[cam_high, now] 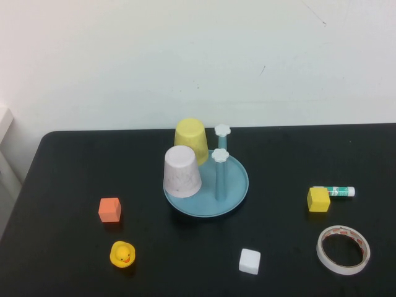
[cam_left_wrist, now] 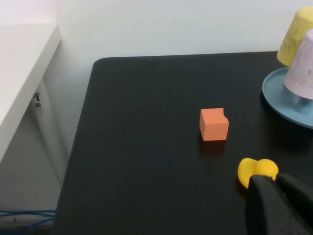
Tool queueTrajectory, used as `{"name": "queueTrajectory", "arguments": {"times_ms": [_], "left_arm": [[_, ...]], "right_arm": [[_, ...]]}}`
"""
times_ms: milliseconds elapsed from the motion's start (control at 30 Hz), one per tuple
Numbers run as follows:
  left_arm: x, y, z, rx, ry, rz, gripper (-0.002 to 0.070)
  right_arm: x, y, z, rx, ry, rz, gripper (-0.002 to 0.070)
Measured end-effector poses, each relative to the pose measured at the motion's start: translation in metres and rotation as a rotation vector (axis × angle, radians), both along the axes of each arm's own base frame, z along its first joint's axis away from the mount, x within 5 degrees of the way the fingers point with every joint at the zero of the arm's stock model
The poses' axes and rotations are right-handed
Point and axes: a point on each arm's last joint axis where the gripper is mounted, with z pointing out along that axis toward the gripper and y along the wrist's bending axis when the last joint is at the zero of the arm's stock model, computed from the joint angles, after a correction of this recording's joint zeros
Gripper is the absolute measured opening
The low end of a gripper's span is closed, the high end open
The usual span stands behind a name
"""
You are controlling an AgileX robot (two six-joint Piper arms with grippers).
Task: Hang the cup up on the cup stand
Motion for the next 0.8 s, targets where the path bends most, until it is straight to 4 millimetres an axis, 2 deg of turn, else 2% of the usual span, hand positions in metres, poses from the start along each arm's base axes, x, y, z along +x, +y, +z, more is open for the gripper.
{"name": "queueTrajectory", "arguments": {"times_ms": [800], "left_arm": [[0.0, 0.0, 0.0, 0.0, 0.0, 0.0, 0.0]], "right_arm": [[-0.002, -0.0031, -0.003, 0.135, 0.061, -0.079, 0.0]]}}
